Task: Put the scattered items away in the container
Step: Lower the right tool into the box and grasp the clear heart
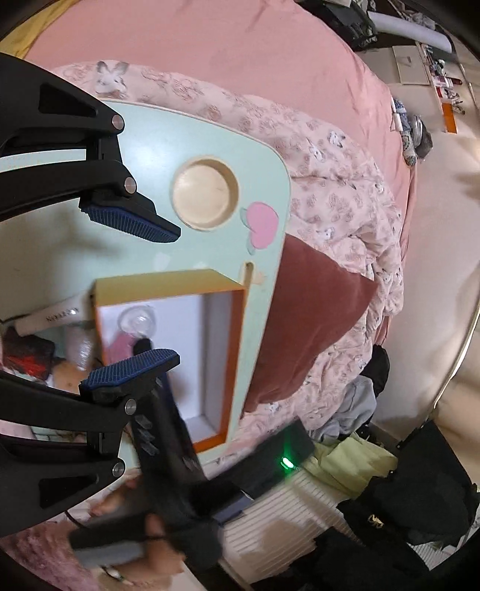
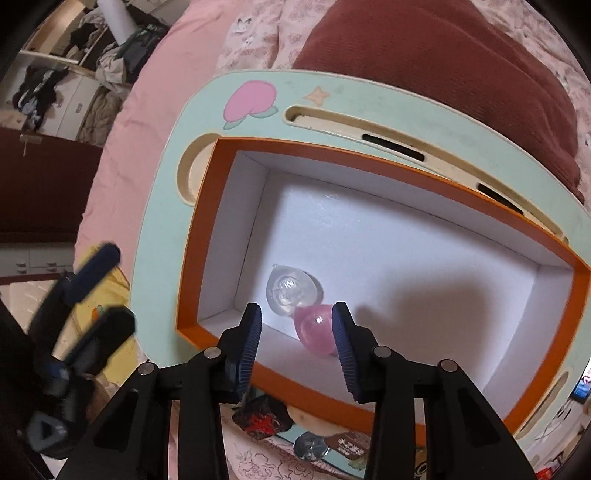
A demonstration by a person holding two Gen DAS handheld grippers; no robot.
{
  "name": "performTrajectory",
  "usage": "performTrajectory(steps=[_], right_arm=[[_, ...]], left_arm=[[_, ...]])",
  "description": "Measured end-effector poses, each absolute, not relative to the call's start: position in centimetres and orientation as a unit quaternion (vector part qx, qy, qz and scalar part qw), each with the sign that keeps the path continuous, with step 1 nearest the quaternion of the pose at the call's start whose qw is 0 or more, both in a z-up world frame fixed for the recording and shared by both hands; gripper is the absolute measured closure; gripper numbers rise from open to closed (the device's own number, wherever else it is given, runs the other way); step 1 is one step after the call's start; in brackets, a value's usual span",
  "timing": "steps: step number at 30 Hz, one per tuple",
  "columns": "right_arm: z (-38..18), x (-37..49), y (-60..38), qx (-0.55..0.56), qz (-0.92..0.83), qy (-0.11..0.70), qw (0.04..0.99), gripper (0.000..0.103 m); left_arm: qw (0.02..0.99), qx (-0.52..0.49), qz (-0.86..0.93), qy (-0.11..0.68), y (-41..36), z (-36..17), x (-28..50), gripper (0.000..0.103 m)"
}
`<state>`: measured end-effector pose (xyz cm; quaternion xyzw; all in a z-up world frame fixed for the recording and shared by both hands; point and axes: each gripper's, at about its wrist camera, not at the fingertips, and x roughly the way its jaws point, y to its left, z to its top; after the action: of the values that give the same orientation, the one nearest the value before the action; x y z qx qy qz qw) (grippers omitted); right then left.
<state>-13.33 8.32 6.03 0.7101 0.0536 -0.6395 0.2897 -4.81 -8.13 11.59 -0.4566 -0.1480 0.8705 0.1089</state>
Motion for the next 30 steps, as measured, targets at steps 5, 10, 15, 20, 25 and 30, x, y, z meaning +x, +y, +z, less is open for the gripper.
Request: performTrajectory(steps=[5,10,15,20,25,30], right_arm=[[4.4,-12.4,5.8,0.708,-0.632,0.096,0.301,0.064],[3.5,-12.5,4.9,0.703,-0.631,0.144,0.295,0.064],[4.4,-12.5,4.9,0.681,-0.647,0.175,0.295,0.07],[5.5,-13.5,6.0,0.674,-0.661,0.139,0.3,0.084],[6.5,-14.8,8.7,0.668,-0.672,0.083,0.308,0.084],[7.3,-15.6,10.4,0.656,-0.683,0.06,0.315,0.084]], left_arm=[[0.125,-0.466,0.862,-0.155,-7.9,11.1,-5.8,0.042],[0.129,-0.474,0.856,-0.161,-8.1,10.7,-6.3,0.042],[0.13,-0.466,0.858,-0.174,-9.2,10.9,-6.0,0.042],[0.121,-0.46,0.857,-0.199,-10.8,11.0,-5.7,0.042],[0.099,-0.47,0.857,-0.189,-11.5,10.7,-5.9,0.042],[0.093,-0.478,0.852,-0.194,-11.6,10.0,-5.8,0.042]])
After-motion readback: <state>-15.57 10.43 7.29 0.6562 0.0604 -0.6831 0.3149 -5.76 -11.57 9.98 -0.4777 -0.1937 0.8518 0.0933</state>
